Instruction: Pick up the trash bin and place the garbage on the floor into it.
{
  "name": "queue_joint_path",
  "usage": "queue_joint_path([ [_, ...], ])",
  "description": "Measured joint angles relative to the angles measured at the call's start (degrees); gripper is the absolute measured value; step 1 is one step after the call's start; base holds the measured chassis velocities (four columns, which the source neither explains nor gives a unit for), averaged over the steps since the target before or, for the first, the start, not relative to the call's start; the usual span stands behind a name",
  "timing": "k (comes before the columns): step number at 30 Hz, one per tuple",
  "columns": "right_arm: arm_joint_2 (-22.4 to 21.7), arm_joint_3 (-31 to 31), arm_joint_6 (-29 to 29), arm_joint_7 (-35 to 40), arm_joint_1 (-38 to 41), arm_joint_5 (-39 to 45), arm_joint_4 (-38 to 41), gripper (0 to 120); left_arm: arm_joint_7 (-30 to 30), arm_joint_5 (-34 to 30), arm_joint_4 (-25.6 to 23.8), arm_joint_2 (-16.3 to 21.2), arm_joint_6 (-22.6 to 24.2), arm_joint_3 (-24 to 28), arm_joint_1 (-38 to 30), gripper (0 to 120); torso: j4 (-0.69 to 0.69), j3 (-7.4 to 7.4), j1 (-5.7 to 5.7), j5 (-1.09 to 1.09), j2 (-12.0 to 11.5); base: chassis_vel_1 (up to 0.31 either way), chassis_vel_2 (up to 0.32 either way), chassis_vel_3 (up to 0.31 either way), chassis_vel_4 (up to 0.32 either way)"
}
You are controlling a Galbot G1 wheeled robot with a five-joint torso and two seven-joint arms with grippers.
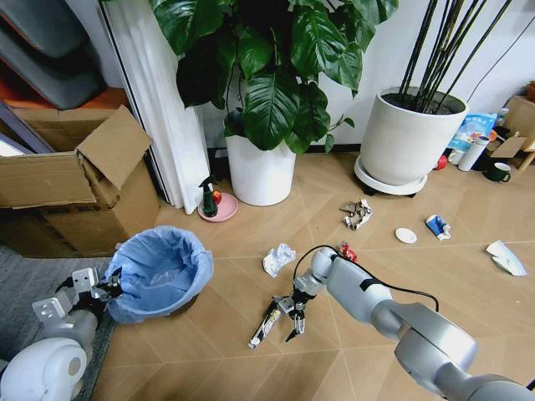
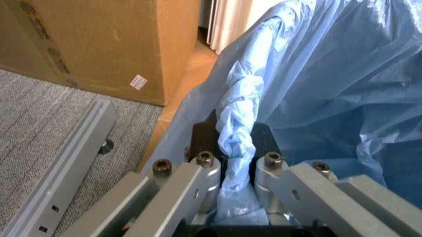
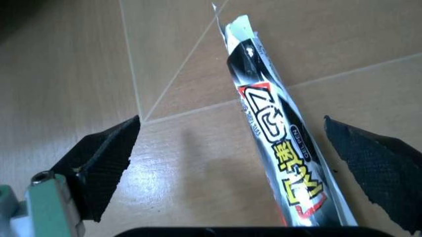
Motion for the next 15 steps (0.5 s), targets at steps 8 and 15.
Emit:
queue_joint_path([
  [8,1.91,-0.08,-0.71,0.7,0.9,0.13,-3.89,100,0.01,-0.42,-0.91,0.53,0.06,-0.08,0.51,1,0.0,0.0,0.0,0.0,0.0,0.0,0.0,0.0,0.0],
  [15,2.87,-1.18,-2.15,0.66,1.33,0.21,-5.12,100,0.03,-1.15,-1.17,1.03,0.12,-0.09,0.28,1,0.0,0.0,0.0,0.0,0.0,0.0,0.0,0.0,0.0],
])
